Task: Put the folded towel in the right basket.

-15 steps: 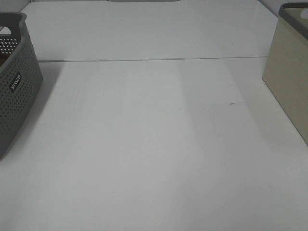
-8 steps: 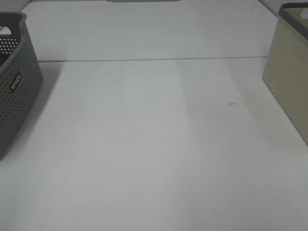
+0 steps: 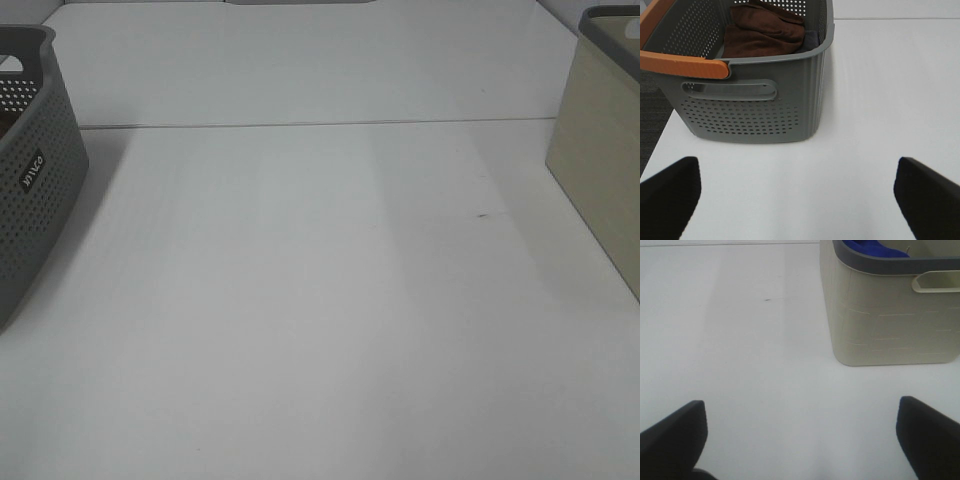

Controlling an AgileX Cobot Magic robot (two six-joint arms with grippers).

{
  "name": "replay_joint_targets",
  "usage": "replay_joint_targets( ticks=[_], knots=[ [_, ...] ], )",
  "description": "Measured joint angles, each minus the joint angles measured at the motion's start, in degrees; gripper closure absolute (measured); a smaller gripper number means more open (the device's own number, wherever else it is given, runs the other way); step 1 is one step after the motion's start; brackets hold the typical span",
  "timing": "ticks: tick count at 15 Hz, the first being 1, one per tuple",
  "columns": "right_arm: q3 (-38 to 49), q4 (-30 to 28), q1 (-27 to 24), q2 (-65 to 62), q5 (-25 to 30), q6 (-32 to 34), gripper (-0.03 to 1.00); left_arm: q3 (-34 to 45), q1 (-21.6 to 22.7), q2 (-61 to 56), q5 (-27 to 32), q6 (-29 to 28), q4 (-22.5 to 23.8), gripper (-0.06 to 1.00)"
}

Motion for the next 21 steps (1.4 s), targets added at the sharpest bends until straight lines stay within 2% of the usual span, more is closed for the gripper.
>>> replay_joint_targets(
  ticks=[21],
  knots=[
    [0.0,0.0,0.0,0.0,-0.1,0.0,-0.01,0.0,0.0,0.0,0.0,0.0,0.0,-0.03]
  ],
)
